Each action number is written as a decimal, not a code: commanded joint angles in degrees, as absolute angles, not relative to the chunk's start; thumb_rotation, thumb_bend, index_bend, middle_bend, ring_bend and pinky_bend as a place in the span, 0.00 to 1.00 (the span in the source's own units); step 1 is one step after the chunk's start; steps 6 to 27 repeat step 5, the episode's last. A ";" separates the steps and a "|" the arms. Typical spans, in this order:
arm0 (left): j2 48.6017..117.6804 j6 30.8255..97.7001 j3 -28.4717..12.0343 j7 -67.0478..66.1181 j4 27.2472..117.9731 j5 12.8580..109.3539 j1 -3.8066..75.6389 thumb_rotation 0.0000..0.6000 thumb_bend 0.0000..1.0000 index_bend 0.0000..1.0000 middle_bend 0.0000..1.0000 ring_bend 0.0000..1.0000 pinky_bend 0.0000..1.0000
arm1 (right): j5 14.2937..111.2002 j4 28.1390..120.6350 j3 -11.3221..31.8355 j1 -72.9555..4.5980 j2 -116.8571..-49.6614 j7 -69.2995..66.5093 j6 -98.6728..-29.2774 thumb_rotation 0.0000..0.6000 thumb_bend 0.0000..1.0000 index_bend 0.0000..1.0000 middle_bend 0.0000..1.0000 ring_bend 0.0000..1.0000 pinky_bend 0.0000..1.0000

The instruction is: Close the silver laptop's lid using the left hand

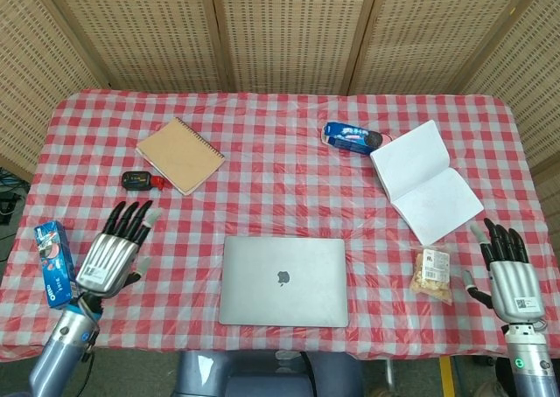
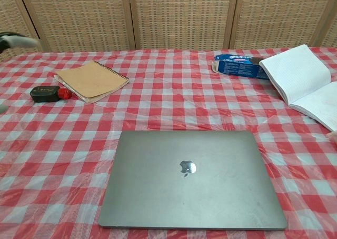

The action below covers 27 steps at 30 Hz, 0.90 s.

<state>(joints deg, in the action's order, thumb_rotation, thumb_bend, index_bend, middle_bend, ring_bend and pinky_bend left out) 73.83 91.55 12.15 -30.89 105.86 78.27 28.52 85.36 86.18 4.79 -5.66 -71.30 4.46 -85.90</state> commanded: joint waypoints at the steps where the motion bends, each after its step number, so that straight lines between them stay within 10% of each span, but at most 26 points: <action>1: 75.58 97.11 14.59 -30.48 100.59 80.81 20.92 1.00 0.29 0.00 0.00 0.00 0.00 | 86.41 87.04 4.41 -5.47 -71.07 5.45 -86.65 1.00 0.59 0.00 0.00 0.00 0.00; 27: 74.98 99.03 14.47 -27.54 98.61 80.73 17.16 1.00 0.27 0.00 0.00 0.00 0.00 | 87.23 87.71 3.99 -5.34 -70.98 6.31 -87.00 1.00 0.59 0.00 0.00 0.00 0.00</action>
